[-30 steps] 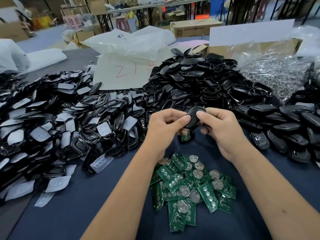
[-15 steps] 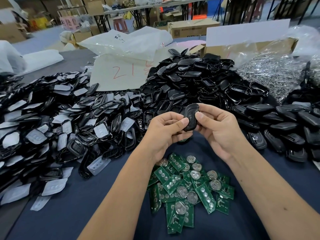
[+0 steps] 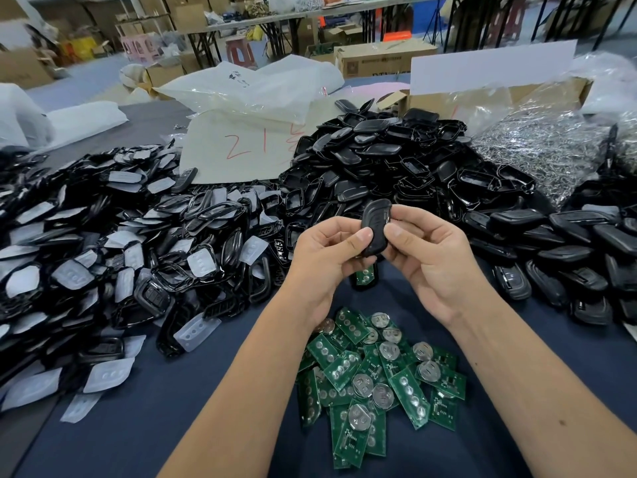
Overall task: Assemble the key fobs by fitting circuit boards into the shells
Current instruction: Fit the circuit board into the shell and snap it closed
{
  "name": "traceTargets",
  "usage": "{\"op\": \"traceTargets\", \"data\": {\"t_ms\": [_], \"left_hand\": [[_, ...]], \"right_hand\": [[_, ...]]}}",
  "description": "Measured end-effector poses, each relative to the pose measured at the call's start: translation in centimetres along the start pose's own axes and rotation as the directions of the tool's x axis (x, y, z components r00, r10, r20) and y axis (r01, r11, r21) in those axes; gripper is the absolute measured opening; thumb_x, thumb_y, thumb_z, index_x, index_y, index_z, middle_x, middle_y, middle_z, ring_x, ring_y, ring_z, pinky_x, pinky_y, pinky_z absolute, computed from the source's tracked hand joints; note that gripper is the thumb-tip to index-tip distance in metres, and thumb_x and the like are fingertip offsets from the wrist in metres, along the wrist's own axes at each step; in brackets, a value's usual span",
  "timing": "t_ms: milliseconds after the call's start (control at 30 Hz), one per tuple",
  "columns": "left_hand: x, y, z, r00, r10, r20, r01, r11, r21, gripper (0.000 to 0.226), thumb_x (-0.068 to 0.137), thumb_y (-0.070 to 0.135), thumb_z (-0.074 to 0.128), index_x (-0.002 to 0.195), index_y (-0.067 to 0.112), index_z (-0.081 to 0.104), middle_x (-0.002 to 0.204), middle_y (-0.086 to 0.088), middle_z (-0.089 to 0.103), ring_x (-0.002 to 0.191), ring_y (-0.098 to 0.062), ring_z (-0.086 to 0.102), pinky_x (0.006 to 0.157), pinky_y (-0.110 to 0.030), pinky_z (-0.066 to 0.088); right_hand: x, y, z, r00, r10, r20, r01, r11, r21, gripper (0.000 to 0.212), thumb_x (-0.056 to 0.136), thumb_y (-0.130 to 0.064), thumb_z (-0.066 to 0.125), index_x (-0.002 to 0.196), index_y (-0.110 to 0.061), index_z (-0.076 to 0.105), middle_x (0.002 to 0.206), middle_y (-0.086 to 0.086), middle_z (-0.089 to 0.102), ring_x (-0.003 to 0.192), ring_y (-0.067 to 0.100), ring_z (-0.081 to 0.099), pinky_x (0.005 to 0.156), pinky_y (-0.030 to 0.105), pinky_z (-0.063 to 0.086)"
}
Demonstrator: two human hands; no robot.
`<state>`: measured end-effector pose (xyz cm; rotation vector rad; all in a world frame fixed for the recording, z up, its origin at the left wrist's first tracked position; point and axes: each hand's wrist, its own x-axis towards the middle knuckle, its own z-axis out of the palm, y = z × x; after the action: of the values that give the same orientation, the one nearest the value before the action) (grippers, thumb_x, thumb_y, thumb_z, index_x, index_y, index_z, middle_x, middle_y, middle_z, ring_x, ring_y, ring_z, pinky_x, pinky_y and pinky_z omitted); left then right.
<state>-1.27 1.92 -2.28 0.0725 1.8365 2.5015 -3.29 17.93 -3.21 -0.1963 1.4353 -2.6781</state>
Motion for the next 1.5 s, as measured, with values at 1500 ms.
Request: {"op": "traceTargets", "data": {"t_ms": [1500], "left_hand": [[-0.2, -0.2, -0.5, 1.0, 0.015, -0.02, 0.014, 0.316, 0.949, 0.024, 0.088, 0.043, 0.078, 0.101, 0.026, 0.065, 0.088, 0.012, 0.062, 0.079, -0.006, 0.059, 0.074, -0.033, 0.053]], "right_hand": [[0.6, -0.1, -0.9, 0.991, 0.085, -0.103, -0.082, 0.996, 0.03, 0.014, 0.103, -0.009, 0.057, 0.113, -0.008, 0.066, 0.113, 0.015, 0.076, 0.099, 0.024, 0.075, 0.094, 0.038, 0.062]]}}
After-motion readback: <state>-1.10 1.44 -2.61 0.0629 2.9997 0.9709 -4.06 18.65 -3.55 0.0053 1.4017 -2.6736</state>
